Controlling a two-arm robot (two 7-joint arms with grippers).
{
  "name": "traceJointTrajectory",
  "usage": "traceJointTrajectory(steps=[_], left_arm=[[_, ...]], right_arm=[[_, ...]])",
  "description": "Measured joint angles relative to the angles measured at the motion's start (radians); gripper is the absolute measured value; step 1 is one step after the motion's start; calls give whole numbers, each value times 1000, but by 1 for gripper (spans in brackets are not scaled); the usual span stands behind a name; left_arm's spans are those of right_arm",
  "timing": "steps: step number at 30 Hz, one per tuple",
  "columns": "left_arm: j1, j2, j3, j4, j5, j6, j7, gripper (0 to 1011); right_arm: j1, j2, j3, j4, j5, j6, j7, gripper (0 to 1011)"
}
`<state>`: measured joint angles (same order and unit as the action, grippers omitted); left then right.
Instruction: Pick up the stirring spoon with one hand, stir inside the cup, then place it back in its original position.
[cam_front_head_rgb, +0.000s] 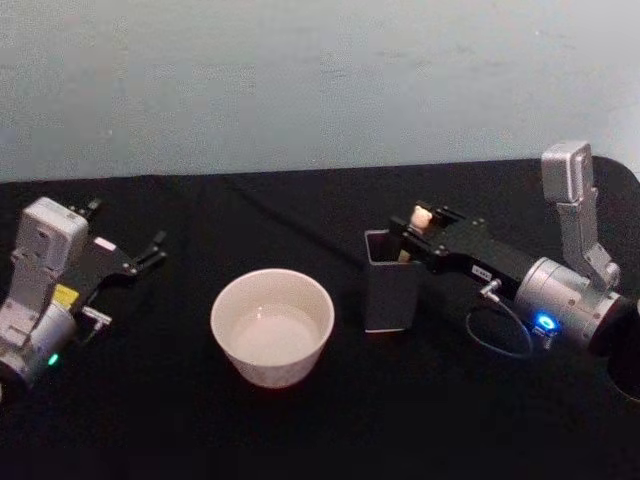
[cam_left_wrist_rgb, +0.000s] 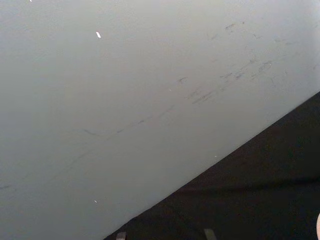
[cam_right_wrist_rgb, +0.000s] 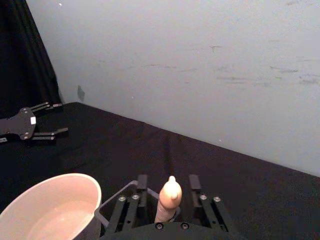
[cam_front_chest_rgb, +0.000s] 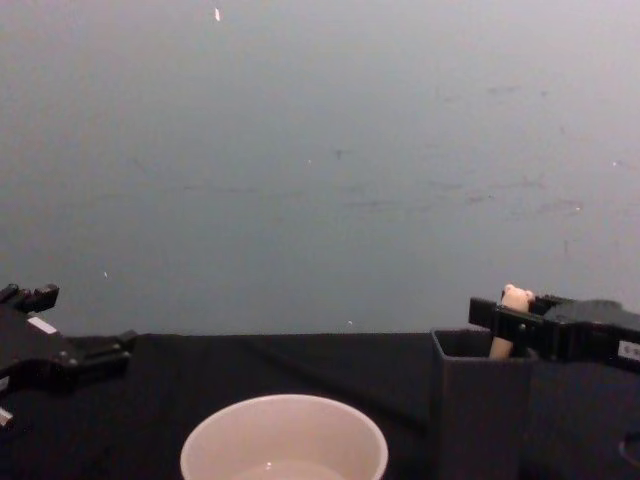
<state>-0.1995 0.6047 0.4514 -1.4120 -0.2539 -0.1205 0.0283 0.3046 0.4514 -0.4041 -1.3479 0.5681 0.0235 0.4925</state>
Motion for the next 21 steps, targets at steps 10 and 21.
traceJointTrajectory(steps=[10,21], left_arm=[[0,0,0,0,0,0,0,1001],[0,0,0,0,0,0,0,1002]], right_arm=[[0,0,0,0,1,0,0,221],[0,0,0,0,1,0,0,215]])
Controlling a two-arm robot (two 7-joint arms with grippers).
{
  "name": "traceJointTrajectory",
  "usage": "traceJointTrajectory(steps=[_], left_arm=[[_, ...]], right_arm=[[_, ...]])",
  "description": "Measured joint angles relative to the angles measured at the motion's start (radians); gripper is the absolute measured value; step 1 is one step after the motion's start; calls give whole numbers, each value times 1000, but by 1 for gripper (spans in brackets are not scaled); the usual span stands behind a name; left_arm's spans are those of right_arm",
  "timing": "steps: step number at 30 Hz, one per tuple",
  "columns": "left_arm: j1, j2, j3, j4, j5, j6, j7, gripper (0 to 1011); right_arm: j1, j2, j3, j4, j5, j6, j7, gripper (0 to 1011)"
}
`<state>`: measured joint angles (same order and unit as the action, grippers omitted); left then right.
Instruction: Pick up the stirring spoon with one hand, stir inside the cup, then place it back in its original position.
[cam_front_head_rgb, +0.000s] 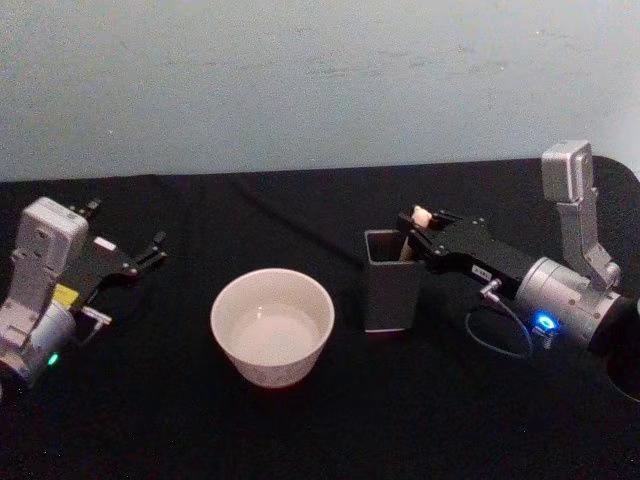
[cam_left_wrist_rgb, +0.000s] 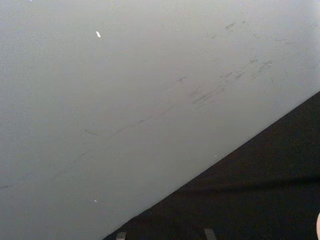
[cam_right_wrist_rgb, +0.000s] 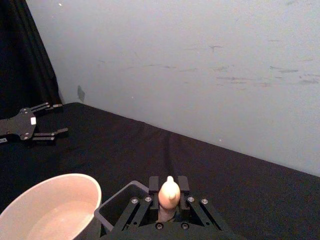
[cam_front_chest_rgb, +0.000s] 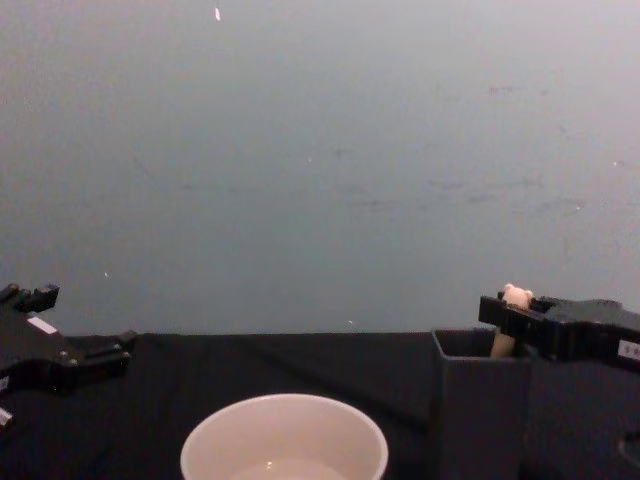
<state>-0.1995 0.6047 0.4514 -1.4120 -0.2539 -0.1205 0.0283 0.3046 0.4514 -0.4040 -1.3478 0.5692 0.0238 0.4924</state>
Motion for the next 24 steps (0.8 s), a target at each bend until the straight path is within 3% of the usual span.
traceJointTrajectory(steps=[6,16,24], left_arm=[[0,0,0,0,0,0,0,1001],[0,0,0,0,0,0,0,1001],[0,0,0,0,0,0,0,1001]], right_arm=[[-6,0,4,-14,-13,-14,-3,215],[-32,21,19,-104,-80,-95,9,215],[-34,38,34,-156,-108,-141,36,214]])
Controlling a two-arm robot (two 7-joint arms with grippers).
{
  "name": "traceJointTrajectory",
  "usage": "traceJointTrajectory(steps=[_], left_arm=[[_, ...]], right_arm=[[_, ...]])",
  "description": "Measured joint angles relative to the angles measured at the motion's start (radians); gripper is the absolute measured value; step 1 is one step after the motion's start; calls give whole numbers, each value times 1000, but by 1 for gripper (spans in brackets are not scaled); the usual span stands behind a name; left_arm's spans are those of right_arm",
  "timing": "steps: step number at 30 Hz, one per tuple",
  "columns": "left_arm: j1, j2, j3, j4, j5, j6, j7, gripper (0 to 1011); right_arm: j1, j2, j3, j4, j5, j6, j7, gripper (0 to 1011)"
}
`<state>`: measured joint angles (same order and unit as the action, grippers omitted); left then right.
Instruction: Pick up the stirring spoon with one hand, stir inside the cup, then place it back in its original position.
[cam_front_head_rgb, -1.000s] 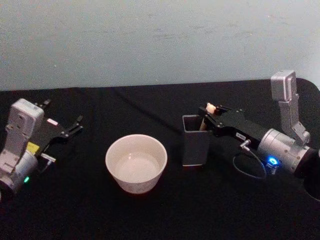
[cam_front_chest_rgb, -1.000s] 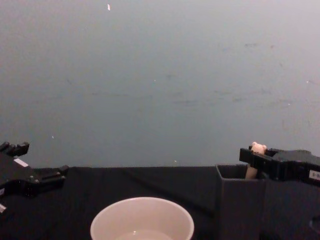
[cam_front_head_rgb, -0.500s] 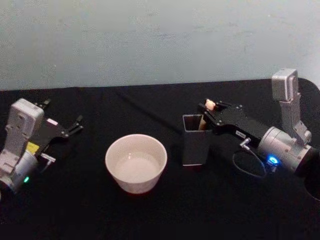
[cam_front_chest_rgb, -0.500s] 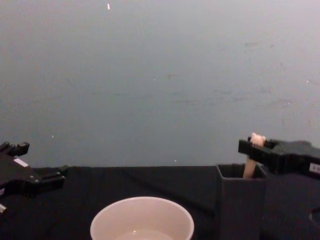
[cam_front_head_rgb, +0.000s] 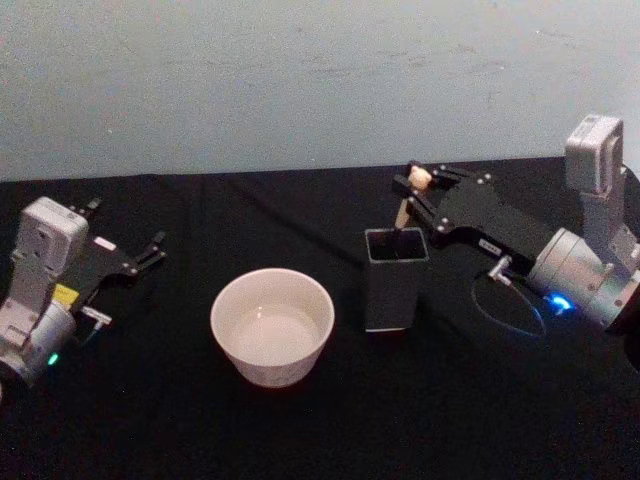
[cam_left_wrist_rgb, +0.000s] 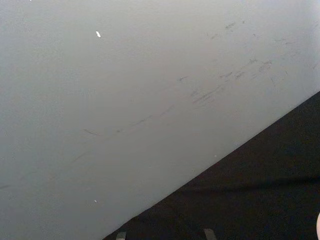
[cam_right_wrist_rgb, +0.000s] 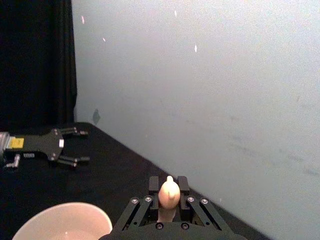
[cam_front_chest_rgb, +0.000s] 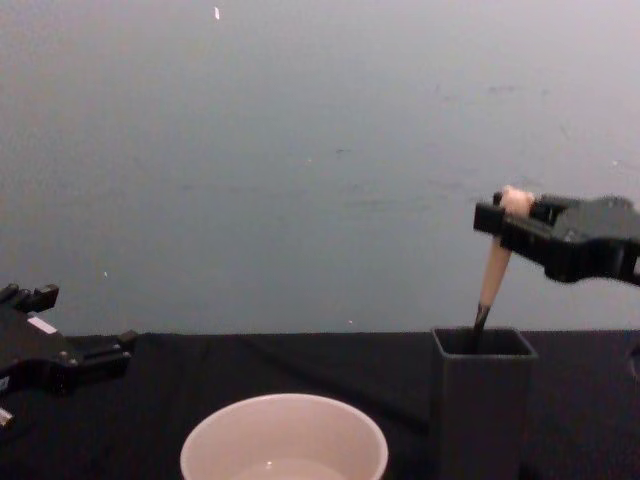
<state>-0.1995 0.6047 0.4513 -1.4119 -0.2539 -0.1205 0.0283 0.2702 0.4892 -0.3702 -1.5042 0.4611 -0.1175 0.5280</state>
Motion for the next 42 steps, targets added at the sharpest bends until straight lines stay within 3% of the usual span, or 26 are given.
traceJointTrajectory(steps=[11,19,32,42], left_arm=[[0,0,0,0,0,0,0,1001],[0,0,0,0,0,0,0,1001],[0,0,0,0,0,0,0,1001],[0,0,0,0,0,0,0,1001]], right_arm=[[8,-14,32,-41,13,-41,15,215],[24,-40,29,-46,32,-60,30,214],[55,-86,-81,13,0,-82,96,214],[69,-111,-138,83,-45,-115,112,214]])
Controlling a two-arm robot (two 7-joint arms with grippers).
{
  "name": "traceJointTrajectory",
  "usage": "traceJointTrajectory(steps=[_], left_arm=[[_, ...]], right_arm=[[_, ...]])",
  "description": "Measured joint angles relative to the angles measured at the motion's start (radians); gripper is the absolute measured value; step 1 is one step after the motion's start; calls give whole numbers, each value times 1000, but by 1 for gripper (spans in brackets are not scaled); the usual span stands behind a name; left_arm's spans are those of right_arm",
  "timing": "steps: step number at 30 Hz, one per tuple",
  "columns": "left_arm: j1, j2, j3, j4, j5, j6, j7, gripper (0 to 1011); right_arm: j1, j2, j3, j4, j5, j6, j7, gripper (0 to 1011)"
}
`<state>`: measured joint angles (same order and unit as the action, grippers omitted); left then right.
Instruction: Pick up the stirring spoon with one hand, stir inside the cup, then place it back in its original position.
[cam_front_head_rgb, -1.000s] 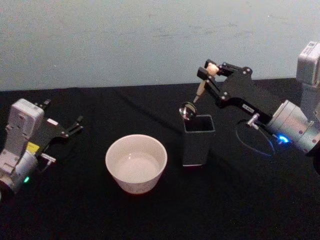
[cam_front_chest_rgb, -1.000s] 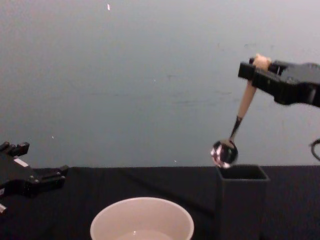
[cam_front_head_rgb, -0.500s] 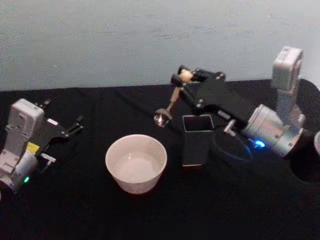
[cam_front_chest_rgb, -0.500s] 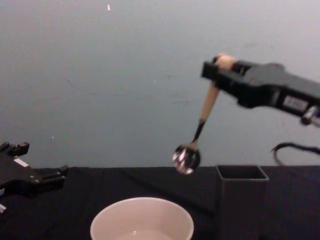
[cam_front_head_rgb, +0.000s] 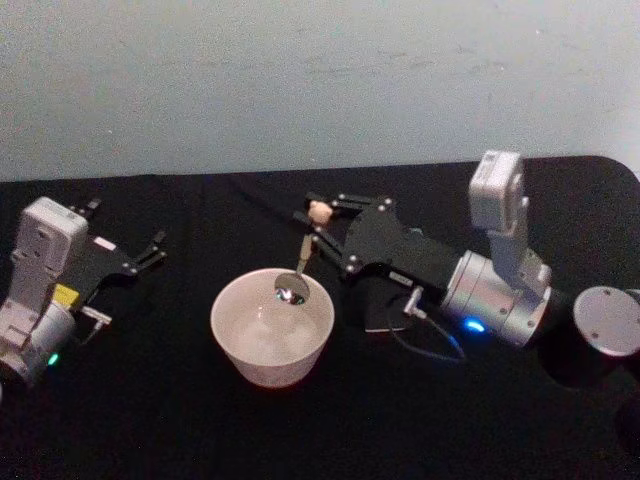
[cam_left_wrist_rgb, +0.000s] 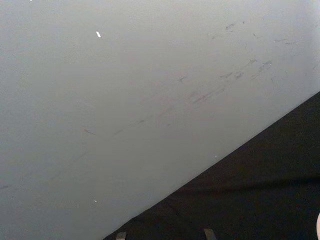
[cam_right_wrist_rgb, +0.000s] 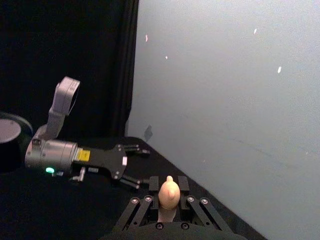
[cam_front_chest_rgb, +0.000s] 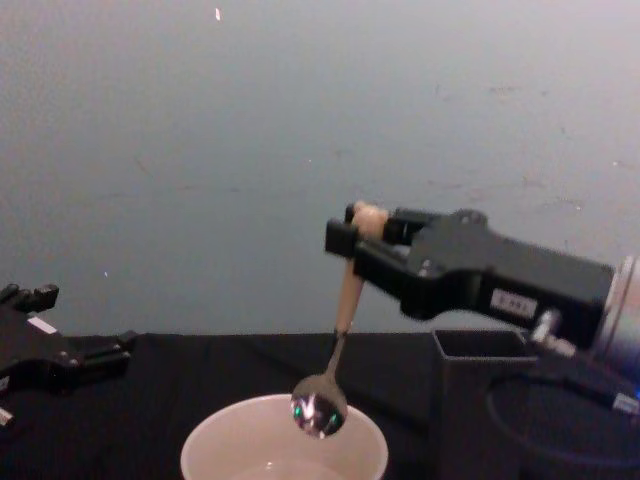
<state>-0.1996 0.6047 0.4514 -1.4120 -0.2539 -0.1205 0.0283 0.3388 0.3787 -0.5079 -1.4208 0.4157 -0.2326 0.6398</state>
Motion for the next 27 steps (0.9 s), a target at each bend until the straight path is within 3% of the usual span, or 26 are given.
traceJointTrajectory(steps=[16,27], left_arm=[[0,0,0,0,0,0,0,1001],[0,0,0,0,0,0,0,1001]], right_arm=[[38,-77,-39,154,-88,-114,-1,214],[57,-104,-47,204,-119,-137,5,214]])
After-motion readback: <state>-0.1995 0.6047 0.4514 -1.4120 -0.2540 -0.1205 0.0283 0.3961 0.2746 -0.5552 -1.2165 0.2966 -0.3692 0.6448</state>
